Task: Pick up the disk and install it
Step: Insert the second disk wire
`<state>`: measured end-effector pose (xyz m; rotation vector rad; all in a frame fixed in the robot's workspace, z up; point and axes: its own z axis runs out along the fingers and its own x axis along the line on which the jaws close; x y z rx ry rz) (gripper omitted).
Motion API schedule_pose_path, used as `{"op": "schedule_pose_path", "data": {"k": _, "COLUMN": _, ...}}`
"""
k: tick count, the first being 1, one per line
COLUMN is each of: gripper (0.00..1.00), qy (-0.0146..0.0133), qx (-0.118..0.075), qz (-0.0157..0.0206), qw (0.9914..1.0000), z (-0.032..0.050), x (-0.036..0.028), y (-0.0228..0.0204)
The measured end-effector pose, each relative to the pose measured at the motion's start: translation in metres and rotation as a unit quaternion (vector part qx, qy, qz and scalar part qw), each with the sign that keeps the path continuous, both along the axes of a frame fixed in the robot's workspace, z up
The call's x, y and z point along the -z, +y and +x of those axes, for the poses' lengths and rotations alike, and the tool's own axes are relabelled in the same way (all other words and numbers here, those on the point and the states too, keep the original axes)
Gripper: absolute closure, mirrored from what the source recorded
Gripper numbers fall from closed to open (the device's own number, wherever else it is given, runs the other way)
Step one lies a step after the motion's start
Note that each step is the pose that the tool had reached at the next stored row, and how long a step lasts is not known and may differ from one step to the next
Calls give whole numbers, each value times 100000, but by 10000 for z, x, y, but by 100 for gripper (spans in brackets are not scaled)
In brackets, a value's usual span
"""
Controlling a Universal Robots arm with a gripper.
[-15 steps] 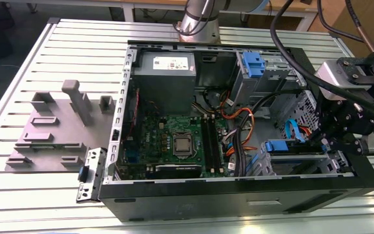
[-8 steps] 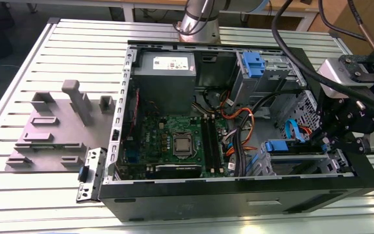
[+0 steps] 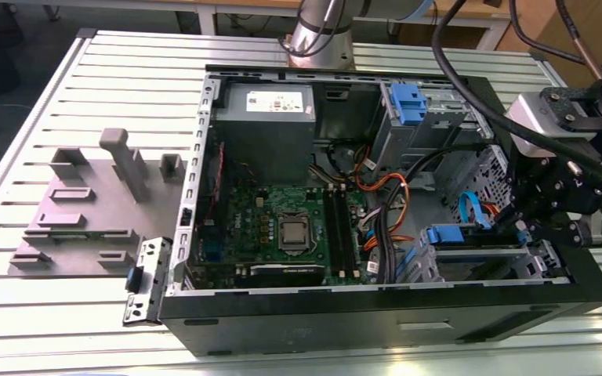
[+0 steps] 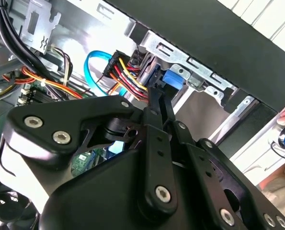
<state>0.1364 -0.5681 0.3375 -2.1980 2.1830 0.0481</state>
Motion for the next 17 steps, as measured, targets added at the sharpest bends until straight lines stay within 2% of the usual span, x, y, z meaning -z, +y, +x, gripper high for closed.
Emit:
{"op": "schedule_pose_path", "data": {"k": 6, "gripper": 84, "qy": 0, "qx": -2, "qz": 5, "qw": 100000, "z": -13, "x": 17, "y": 37}}
{"op": "schedule_pose_path", "data": {"k": 17, "gripper": 84, "qy": -1, "qx": 14, "qz": 2, "qw": 100000, "z": -16, "x": 26, "y": 32}}
